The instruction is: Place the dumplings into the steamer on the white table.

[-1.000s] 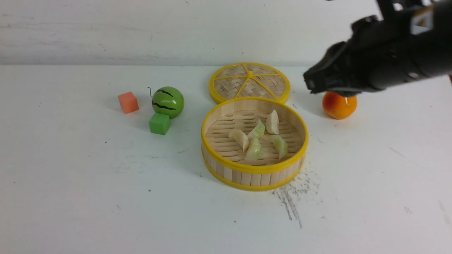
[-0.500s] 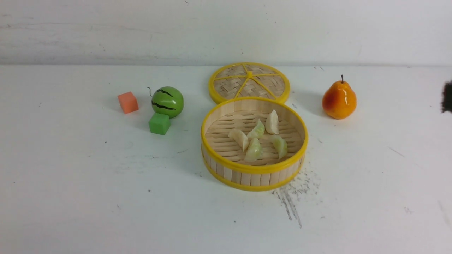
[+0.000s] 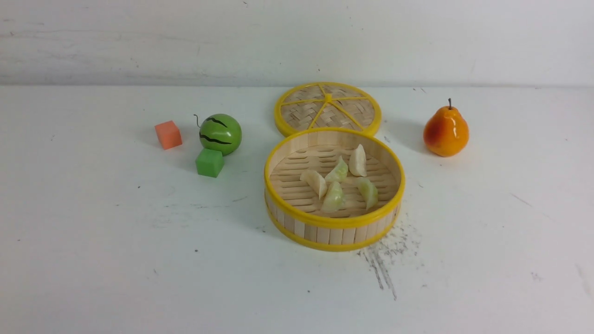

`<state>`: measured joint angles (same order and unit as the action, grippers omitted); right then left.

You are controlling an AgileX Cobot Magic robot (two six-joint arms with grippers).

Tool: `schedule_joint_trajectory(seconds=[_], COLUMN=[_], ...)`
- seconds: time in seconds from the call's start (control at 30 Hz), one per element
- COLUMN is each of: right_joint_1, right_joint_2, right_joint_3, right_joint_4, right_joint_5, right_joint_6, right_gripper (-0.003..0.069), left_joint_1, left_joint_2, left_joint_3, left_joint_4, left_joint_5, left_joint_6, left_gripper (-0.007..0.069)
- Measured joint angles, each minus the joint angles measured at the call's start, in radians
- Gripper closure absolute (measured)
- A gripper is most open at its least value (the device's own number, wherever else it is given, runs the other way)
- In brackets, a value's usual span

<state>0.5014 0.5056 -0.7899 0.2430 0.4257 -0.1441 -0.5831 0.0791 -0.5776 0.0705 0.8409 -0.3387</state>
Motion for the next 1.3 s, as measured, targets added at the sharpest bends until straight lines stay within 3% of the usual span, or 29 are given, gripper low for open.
schedule_joint_trajectory(seconds=[0.4,0.57,0.8,0.93,1.07,1.3], right_joint_1=[0.000,-0.019,-0.244,-0.429,-0.527,-0.553], right_joint_2=[0.000,-0.059,-0.250,-0.425,-0.507,-0.516], right_joint_3=[0.005,0.119,0.477,0.666,0.752,0.812], right_joint_4=[-0.008,-0.061,-0.148,-0.154,-0.185,-0.277], right_joint_5=[0.002,-0.087,-0.278,-0.227,-0.135,-0.076], right_joint_6=[0.000,0.000,0.000,0.025,0.099,0.225], right_gripper=[0.0661,0.0661,0.0664,0.0664,0.0664,0.0664], left_joint_1=[0.000,0.000,0.000,0.000,0.000,0.000], left_joint_2=[0.000,0.000,-0.001,-0.001,-0.001,-0.001], left_joint_3=[0.000,0.000,0.000,0.000,0.000,0.000], left_joint_4=[0.002,0.006,0.010,0.010,0.010,0.011], left_joint_5=[0.000,-0.001,-0.001,-0.001,-0.001,0.000], left_joint_6=[0.000,0.000,0.000,0.000,0.000,0.000], left_gripper=[0.0638,0.0638,0.0633,0.0629,0.0628,0.0621])
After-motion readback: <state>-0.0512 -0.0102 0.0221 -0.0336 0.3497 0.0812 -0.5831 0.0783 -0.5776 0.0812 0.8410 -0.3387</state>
